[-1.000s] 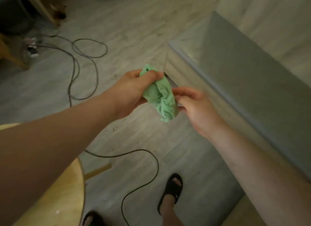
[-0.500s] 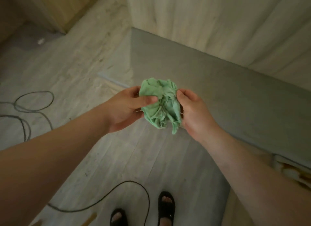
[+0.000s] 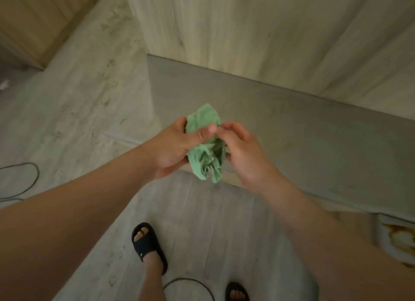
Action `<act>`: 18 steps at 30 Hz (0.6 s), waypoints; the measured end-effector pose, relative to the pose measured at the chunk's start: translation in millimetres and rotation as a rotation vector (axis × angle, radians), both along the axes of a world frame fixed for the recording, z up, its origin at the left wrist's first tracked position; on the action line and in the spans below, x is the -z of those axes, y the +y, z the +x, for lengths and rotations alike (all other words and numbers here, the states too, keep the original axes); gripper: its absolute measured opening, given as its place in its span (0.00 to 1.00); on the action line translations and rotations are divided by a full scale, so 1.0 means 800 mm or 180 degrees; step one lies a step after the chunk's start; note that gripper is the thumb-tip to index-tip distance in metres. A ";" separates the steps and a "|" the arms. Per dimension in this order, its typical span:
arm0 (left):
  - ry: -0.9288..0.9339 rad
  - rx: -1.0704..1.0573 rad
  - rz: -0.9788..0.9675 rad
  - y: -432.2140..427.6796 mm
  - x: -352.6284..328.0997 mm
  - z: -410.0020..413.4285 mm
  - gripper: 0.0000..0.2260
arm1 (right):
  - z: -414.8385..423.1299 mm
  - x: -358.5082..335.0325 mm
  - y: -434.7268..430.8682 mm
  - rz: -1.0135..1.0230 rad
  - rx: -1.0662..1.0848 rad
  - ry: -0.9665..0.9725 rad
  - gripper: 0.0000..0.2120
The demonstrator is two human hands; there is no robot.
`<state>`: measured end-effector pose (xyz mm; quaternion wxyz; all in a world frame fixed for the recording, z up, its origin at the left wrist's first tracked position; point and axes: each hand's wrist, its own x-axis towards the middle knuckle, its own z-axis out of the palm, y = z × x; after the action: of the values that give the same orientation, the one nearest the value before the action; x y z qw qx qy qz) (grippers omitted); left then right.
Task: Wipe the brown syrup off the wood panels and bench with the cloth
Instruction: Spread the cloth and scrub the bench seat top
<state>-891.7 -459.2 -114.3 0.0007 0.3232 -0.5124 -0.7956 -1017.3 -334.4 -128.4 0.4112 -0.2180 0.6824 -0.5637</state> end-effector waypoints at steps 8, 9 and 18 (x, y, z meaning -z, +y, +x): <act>0.0062 -0.0887 0.1308 -0.199 0.028 0.094 0.22 | 0.070 0.020 -0.190 0.0228 -0.0136 -0.1271 0.12; 0.0114 -0.1060 0.1612 -0.223 0.031 0.107 0.24 | 0.076 0.020 -0.210 0.0169 -0.0102 -0.1230 0.12; -0.0622 -0.0694 0.0298 -0.380 0.074 0.161 0.13 | 0.088 0.026 -0.331 -0.0346 0.0394 -0.1520 0.07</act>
<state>-762.8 -763.1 -173.4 0.0222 0.4525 -0.4342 -0.7786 -947.3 -598.9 -149.5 0.5131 -0.0582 0.5466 -0.6592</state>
